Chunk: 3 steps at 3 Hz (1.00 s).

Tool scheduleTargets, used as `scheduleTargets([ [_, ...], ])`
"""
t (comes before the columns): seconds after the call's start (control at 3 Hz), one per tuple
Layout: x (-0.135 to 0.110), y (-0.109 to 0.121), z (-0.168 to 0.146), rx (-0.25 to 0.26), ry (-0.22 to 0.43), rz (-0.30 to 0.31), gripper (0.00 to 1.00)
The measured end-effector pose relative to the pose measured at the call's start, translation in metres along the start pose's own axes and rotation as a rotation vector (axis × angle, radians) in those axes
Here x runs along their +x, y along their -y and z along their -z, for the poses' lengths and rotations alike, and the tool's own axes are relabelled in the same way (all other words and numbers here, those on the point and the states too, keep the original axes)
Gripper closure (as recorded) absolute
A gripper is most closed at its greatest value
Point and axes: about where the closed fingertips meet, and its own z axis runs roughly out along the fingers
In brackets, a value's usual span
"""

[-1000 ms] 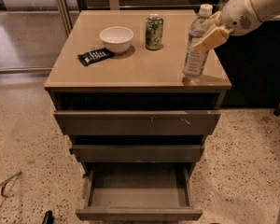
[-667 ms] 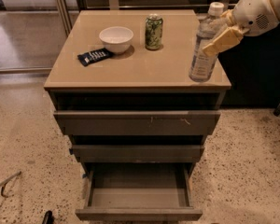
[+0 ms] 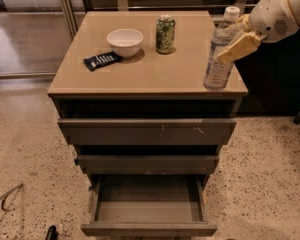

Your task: Place blue plastic bottle into bottom drawer

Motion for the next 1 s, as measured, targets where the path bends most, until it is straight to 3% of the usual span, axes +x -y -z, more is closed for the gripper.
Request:
scheduleTargets([
  [0.67,0.026,-0.048,-0.009,0.037,-0.029,-0.011,1.00],
  [1.0,0.052,-0.079,-0.032,0.034,-0.018,-0.019,1.00],
])
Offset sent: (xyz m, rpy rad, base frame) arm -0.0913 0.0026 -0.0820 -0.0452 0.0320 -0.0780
